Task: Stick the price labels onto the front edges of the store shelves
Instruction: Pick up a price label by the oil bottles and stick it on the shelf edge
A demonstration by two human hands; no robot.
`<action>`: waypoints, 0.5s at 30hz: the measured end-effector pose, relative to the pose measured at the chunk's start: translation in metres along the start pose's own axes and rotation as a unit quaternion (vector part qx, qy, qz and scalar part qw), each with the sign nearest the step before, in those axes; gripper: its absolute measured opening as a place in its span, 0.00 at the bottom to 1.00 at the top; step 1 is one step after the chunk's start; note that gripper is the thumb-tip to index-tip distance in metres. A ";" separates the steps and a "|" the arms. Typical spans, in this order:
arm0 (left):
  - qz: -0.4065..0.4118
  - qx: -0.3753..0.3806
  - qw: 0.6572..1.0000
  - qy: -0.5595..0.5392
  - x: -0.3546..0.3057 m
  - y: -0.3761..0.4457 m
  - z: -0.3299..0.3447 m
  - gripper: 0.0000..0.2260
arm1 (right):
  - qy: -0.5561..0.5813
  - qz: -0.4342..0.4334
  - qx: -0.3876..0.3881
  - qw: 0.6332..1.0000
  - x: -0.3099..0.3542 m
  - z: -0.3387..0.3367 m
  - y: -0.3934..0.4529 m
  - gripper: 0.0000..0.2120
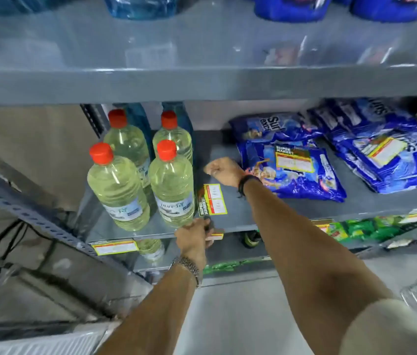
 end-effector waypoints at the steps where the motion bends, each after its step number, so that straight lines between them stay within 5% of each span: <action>1: -0.001 -0.005 1.000 -0.009 0.000 0.005 0.003 0.06 | -0.035 0.015 0.031 0.999 0.000 0.003 0.009 0.11; 7: -0.014 -0.029 0.998 -0.058 0.007 0.021 0.006 0.04 | -0.097 0.026 0.079 0.992 -0.009 0.013 0.027 0.13; 15: 0.000 -0.060 0.994 -0.096 0.008 0.024 0.018 0.09 | -0.118 0.010 0.037 0.992 -0.017 0.002 0.030 0.11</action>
Point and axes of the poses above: each hand's wrist, its own y-axis towards the middle knuckle, its own z-axis out of the palm, x = y × z, the point moved 2 cm from there along y, towards the middle knuckle, and after that the axes turned 10 degrees about x, right-handed, at the moved point
